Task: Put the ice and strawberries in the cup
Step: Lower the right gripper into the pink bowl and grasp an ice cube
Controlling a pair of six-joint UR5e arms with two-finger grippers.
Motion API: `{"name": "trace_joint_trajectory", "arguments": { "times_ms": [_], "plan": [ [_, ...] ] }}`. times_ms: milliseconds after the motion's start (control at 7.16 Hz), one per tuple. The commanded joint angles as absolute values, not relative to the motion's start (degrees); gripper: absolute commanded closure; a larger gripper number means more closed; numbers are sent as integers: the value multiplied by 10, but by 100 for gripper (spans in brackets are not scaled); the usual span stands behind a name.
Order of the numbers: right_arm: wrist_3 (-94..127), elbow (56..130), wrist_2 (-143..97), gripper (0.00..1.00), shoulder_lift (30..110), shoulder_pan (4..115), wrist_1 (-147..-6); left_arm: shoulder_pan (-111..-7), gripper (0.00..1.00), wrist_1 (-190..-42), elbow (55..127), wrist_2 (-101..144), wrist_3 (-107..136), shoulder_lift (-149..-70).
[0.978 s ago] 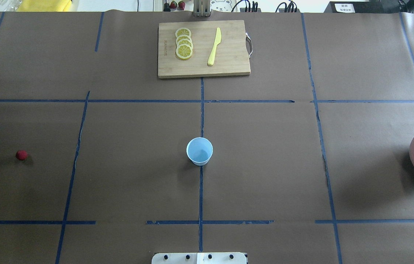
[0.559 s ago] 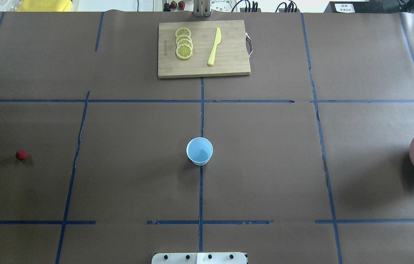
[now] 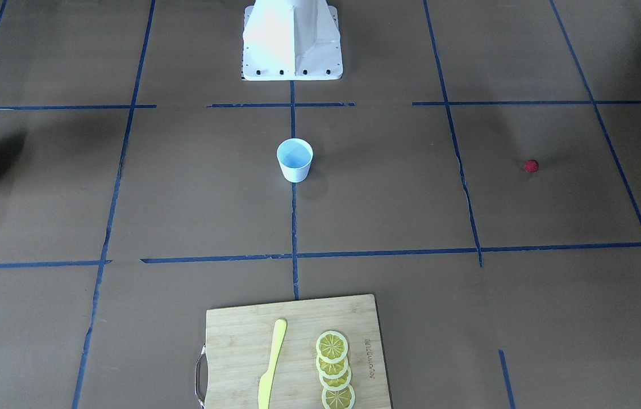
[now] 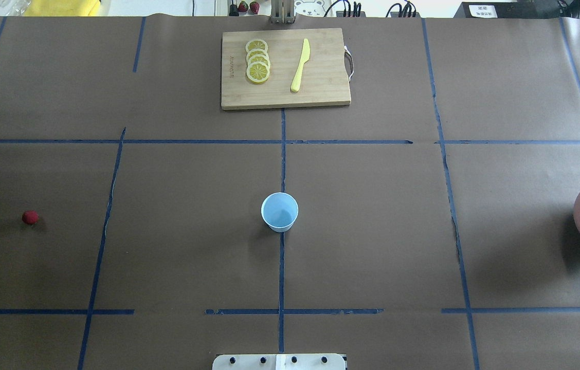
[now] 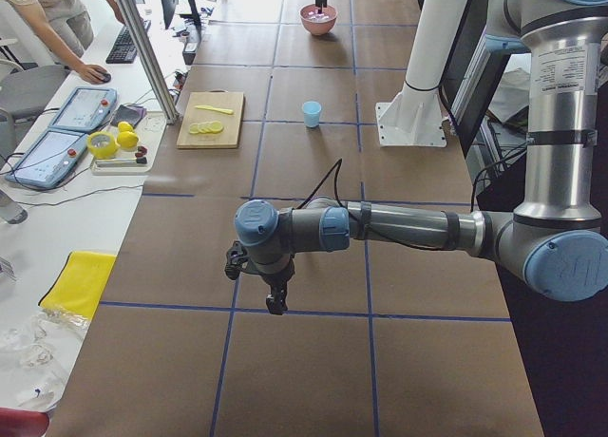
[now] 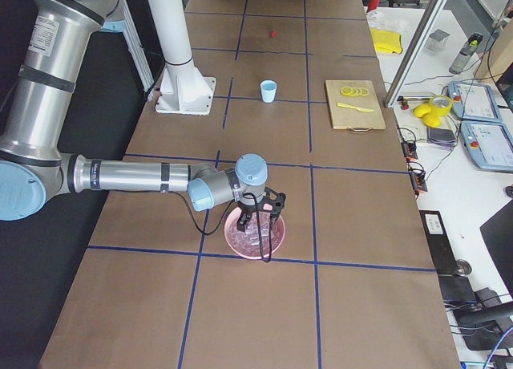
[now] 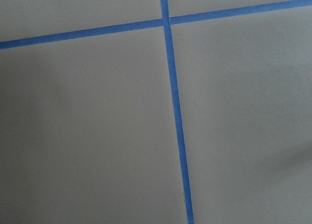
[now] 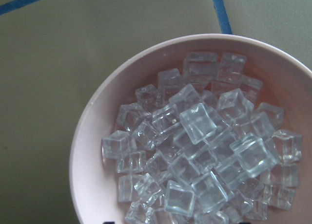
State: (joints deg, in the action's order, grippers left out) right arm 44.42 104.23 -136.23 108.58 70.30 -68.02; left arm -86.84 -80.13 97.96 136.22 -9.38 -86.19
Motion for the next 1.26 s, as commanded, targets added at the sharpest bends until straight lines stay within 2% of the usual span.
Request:
{"name": "trace_joint_trajectory", "arguments": {
  "times_ms": [0, 699, 1118],
  "plan": [
    [446, 1029, -1354, 12, 1087, 697, -681, -868, 0, -800, 981, 1369, -93, -862],
    [449, 1011, -1333, 15, 1085, 687, -680, -868, 0, -800, 984, 1370, -94, -861],
    [468, 1007, -1322, 21, 1079, 672, -679, -869, 0, -799, 985, 1370, -94, -861]
  ]
}}
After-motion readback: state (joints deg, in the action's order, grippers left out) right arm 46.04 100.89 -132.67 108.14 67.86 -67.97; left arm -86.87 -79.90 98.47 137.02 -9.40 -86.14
